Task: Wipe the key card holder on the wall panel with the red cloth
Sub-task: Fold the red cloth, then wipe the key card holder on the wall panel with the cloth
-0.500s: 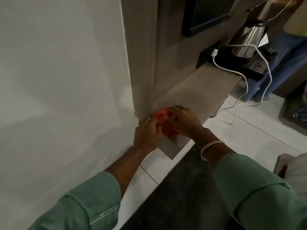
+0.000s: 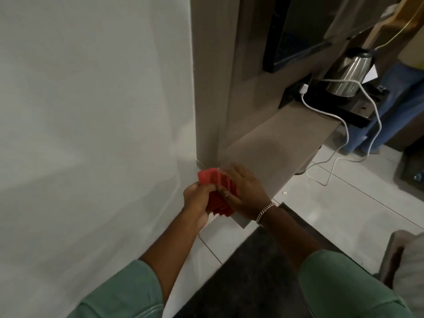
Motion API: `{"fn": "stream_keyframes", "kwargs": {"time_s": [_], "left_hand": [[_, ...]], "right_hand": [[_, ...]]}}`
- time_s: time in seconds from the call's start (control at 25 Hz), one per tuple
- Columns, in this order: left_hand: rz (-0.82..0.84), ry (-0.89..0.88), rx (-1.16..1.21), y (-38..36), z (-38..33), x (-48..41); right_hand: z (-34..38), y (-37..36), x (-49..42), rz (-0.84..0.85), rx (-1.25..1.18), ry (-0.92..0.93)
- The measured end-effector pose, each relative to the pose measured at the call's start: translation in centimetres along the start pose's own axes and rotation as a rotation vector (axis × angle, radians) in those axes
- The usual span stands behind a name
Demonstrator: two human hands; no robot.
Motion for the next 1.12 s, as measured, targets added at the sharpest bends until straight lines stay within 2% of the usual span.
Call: {"fn": "stream_keyframes", "kwargs": {"time_s": [0.12, 0.24, 0.36, 0.56, 0.68, 0.88, 1.0, 1.12], "left_hand": [[0.080, -0.139, 0.037, 4.8, -4.5, 4.1], [0.125, -0.291, 0.019, 9.7, -8.9, 8.7], [0.146, -0.438, 0.041, 15.8, -12.8, 15.5], [-0.021, -0.822, -0.088, 25.5, -18.1, 28.7], [-0.282, -1.145, -0.150, 32.4, -20.7, 36.2], [-0.952, -1.589, -0.209, 45.4, -23.9, 45.8], [-1.316, -1.550, -0.534, 52.9, -23.5, 45.5], [-1.456, -1.427, -1.211, 56.7, -22.7, 43.0]], "right_hand": [[7.4, -0.4, 0.2, 0.010, 0.042, 0.227], [14.8, -0.2, 0.1, -0.130, 0.067, 0.404], [23.8, -0.3, 0.4, -0.250, -0.034, 0.579], [38.7, -0.8, 1.4, -0.437, -0.207, 0.826], [47.7, -1.7, 2.3, -0.554, -0.279, 0.970], [58.9, -5.7, 3.3, -0.533, -0.339, 1.058], [61.9, -9.6, 2.9, -0.512, -0.279, 1.014], [63.0, -12.6, 2.3, -0.588, -0.209, 0.918]]}}
Point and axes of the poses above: each hand's wrist, its own x-axis away from the middle knuckle, its own y-axis out of the back of the hand, z = x × y, the point moved 2 cm from there along -x, towards the middle knuckle, and after that the axes turned 10 degrees about -x, right-handed, at the moved point
